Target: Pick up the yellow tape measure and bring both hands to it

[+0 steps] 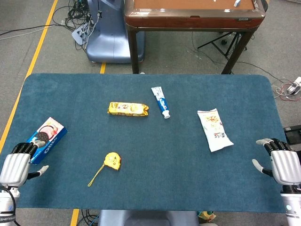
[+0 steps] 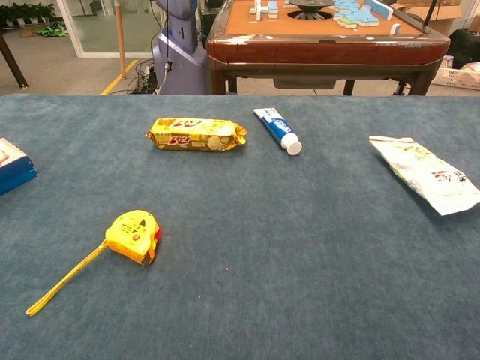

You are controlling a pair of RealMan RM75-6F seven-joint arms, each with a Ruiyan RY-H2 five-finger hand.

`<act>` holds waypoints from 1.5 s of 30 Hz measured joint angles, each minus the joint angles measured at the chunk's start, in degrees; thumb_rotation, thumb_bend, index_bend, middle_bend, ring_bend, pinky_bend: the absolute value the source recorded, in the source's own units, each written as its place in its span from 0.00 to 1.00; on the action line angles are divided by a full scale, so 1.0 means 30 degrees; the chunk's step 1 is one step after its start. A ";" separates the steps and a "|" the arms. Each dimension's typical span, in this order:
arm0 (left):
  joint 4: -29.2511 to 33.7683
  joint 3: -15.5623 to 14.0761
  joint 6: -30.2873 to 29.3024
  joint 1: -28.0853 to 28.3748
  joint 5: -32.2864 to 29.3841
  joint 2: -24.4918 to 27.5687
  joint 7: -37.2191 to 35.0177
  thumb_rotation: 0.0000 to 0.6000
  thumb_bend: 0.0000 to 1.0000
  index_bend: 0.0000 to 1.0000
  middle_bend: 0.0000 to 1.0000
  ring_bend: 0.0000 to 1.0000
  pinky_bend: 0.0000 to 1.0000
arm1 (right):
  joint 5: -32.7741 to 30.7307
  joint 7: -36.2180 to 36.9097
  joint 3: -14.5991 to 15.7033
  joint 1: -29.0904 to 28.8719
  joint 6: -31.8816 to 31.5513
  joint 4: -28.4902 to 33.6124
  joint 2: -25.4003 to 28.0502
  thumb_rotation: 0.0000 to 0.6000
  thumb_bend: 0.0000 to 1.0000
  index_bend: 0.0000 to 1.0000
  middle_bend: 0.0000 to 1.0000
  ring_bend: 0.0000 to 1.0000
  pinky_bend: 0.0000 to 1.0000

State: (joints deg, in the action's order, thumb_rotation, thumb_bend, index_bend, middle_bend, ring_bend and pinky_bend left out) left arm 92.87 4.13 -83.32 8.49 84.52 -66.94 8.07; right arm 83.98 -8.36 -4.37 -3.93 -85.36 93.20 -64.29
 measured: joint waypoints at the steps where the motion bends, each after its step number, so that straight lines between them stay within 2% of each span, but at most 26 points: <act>1: 0.0000 0.0002 0.0009 0.0018 0.0013 -0.0018 0.0001 1.00 0.15 0.25 0.25 0.24 0.16 | -0.0001 0.0008 0.0001 0.0014 -0.0016 0.0011 0.0008 1.00 0.28 0.33 0.34 0.25 0.29; 11: -0.0377 0.0134 0.0856 0.1063 0.0822 -0.0241 -0.0533 1.00 0.15 0.25 0.25 0.24 0.16 | 0.0089 0.0263 -0.0286 0.0005 -0.0309 0.0575 0.0661 1.00 0.29 0.33 0.34 0.25 0.29; 20: -0.1172 0.0337 0.3582 0.3735 0.2137 -0.0752 -0.1448 1.00 0.15 0.22 0.25 0.24 0.16 | -0.0148 -0.0243 -0.0867 -0.0255 -0.0381 0.1749 0.1830 1.00 0.29 0.33 0.34 0.25 0.29; 29: -0.2152 0.0156 0.6987 0.6599 0.3130 -0.1715 -0.1604 1.00 0.15 0.13 0.19 0.22 0.16 | -0.0328 -0.0481 -0.0898 -0.0231 -0.0364 0.2395 0.2319 1.00 0.29 0.33 0.34 0.24 0.29; 35: -0.2144 -0.0011 0.8803 0.7797 0.2884 -0.2438 -0.0341 1.00 0.15 0.11 0.17 0.21 0.16 | -0.0323 -0.0423 -0.0819 -0.0116 -0.0482 0.2506 0.2403 1.00 0.29 0.33 0.34 0.24 0.29; 45: -0.1921 -0.0202 1.1146 0.9093 0.1007 -0.3496 0.2281 1.00 0.15 0.11 0.15 0.21 0.16 | -0.0426 -0.0185 -0.0680 0.0074 -0.0563 0.2363 0.2372 1.00 0.29 0.33 0.34 0.24 0.29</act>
State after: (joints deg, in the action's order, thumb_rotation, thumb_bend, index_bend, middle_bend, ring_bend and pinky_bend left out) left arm 87.11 3.52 -49.88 35.77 87.54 -77.43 14.92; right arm 82.71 -8.92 -6.41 -3.71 -87.05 100.29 -57.18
